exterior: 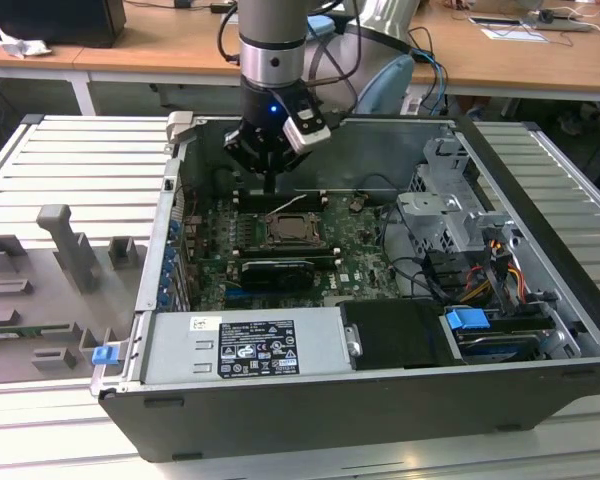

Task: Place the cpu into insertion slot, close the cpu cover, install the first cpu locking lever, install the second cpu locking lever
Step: 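Install the first cpu locking lever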

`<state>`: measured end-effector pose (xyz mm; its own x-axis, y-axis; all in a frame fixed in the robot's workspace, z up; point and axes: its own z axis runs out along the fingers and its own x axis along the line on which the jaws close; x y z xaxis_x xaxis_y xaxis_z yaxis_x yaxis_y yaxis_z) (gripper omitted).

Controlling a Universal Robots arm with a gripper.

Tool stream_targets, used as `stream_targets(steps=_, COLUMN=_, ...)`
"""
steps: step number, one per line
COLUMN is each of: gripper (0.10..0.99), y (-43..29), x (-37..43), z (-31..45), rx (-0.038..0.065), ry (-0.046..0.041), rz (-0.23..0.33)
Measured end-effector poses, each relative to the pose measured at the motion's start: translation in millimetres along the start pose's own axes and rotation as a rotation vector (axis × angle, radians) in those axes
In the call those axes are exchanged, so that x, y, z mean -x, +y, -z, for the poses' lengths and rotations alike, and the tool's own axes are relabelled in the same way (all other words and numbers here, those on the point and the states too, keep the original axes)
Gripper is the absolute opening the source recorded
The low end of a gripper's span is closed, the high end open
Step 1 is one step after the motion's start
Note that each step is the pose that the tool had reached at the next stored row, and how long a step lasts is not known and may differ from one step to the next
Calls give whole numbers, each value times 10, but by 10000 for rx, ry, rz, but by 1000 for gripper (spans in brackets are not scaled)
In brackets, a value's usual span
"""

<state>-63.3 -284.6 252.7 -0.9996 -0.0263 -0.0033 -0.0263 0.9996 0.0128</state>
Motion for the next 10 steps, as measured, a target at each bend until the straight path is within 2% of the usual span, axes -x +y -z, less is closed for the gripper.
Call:
stream_targets(steps=3, gripper=106, y=-15, x=29, z=-18, rx=19, ry=-1, rz=-1)
stream_targets(steps=4, gripper=106, y=-42, x=28, z=-20, rx=370, ry=-18, rz=-2)
stream_targets(steps=5, gripper=106, y=-70, x=27, z=-21, rx=671, ry=-30, rz=-3)
stream_targets(steps=6, gripper=106, y=-77, x=37, z=-43, rx=725, ry=-40, rz=-15)
stream_targets(steps=8, gripper=106, y=-80, x=108, z=-83, rx=724, ry=-39, rz=-17)
stream_targets(steps=10, gripper=106, y=-81, x=122, z=-146, rx=722, ry=-41, rz=4)
